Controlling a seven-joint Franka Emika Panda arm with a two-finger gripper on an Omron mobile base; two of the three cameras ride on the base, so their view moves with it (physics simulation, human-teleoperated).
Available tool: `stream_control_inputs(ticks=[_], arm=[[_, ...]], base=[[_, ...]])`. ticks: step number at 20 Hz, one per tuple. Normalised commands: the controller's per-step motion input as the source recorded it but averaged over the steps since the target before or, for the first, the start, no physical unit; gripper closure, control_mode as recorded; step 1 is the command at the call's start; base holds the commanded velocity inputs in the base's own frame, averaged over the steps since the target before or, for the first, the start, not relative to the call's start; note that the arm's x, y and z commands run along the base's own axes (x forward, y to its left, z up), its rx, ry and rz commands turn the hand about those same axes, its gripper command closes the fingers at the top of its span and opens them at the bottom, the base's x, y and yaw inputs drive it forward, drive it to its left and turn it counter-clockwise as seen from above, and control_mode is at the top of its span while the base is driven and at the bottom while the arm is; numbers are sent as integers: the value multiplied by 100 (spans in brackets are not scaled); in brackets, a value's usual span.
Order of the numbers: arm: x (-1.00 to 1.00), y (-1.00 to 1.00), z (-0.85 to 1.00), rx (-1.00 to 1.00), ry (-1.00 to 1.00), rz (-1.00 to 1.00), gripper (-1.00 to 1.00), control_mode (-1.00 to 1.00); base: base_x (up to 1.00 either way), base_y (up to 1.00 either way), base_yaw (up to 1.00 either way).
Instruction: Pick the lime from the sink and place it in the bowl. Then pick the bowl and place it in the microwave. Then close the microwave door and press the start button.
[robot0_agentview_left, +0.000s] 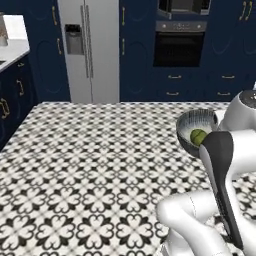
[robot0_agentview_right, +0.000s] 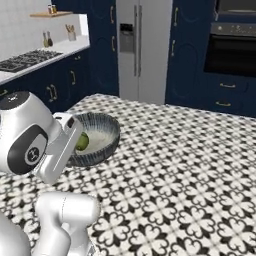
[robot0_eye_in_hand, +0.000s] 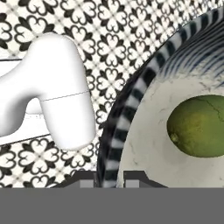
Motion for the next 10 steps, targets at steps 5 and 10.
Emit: stream_control_inputs(ticks=[5,10], arm=[[0,0,0,0,0,0,100,100],[0,0,0,0,0,0,100,100]], base=[[100,-68,-2],[100,-55,0]])
